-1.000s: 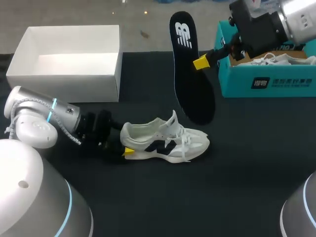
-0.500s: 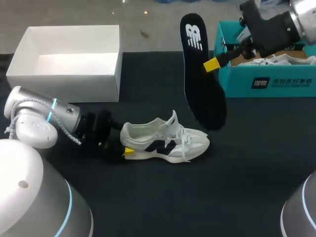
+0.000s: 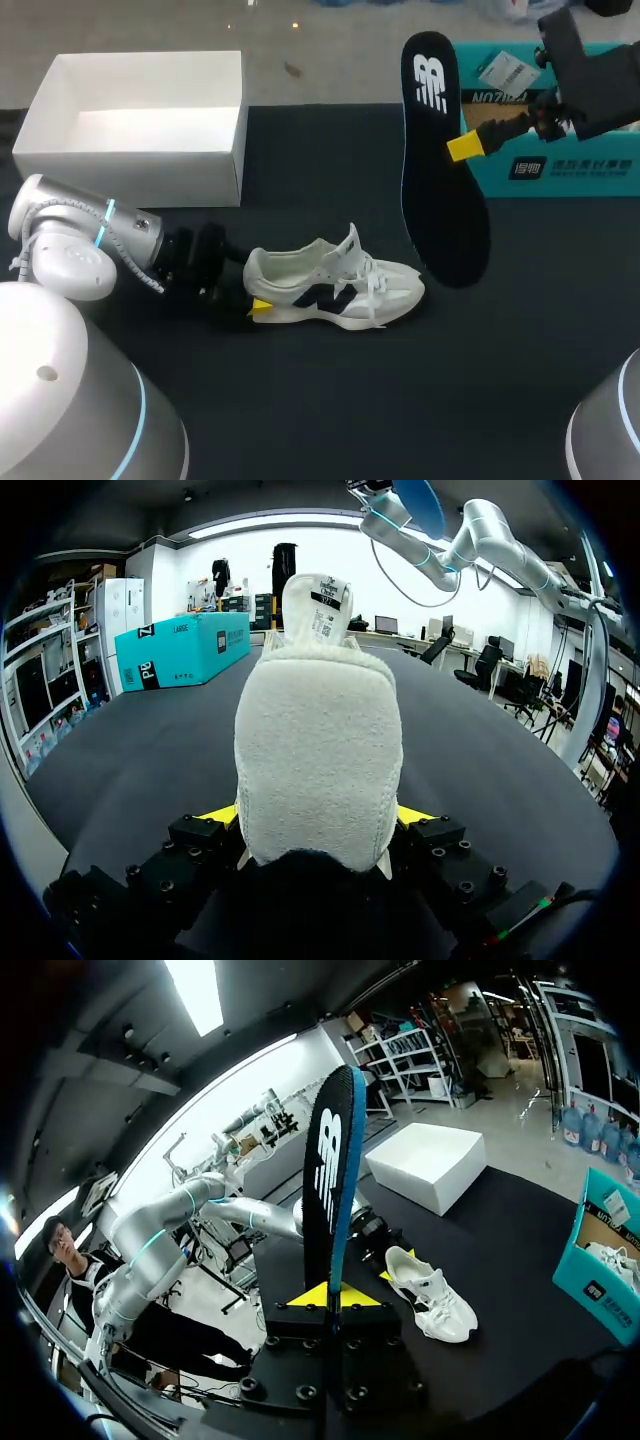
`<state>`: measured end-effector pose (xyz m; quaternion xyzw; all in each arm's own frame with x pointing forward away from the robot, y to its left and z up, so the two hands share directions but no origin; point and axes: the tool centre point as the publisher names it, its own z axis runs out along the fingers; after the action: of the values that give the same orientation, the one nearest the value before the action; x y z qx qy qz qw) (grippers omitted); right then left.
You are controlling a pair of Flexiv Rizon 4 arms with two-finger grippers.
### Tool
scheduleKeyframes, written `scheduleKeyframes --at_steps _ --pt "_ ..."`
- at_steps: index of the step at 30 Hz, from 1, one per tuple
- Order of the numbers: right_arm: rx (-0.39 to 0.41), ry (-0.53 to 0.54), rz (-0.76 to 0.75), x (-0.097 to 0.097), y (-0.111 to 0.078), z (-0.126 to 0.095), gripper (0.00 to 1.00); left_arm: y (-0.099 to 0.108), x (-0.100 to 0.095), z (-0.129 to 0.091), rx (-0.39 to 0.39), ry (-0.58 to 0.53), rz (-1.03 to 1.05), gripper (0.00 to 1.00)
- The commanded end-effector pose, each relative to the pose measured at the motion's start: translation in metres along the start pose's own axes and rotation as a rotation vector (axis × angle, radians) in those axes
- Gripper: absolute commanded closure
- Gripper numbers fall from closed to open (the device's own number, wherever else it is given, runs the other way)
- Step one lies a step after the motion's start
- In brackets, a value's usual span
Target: Take the shoe out of the shoebox, open the shoe tongue, remove and reinsert the insole, then place the shoe into the shoebox
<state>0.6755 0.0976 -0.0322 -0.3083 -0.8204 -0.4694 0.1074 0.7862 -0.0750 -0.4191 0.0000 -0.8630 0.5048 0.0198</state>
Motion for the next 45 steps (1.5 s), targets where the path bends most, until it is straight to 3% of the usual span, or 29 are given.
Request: scheduleKeyframes --at_steps 1,10,30,45 --pt "-0.079 -0.017 0.023 0.007 -0.015 0.005 1.00 0.001 -0.001 0.001 -0.002 0.002 -0.001 1.00" --pt "-0.149 -0.023 0.063 0.013 -0.018 0.000 1.00 0.001 -0.001 0.001 -0.002 0.002 -0.001 1.00" --pt "-0.118 0.022 0.045 0.040 -0.029 -0.006 1.00 0.001 -0.001 0.001 -0.002 0.002 -0.001 1.00" --pt "-0.118 0.022 0.045 0.040 -0.029 -0.006 1.00 0.001 -0.001 0.001 -0.002 0.002 -0.001 1.00"
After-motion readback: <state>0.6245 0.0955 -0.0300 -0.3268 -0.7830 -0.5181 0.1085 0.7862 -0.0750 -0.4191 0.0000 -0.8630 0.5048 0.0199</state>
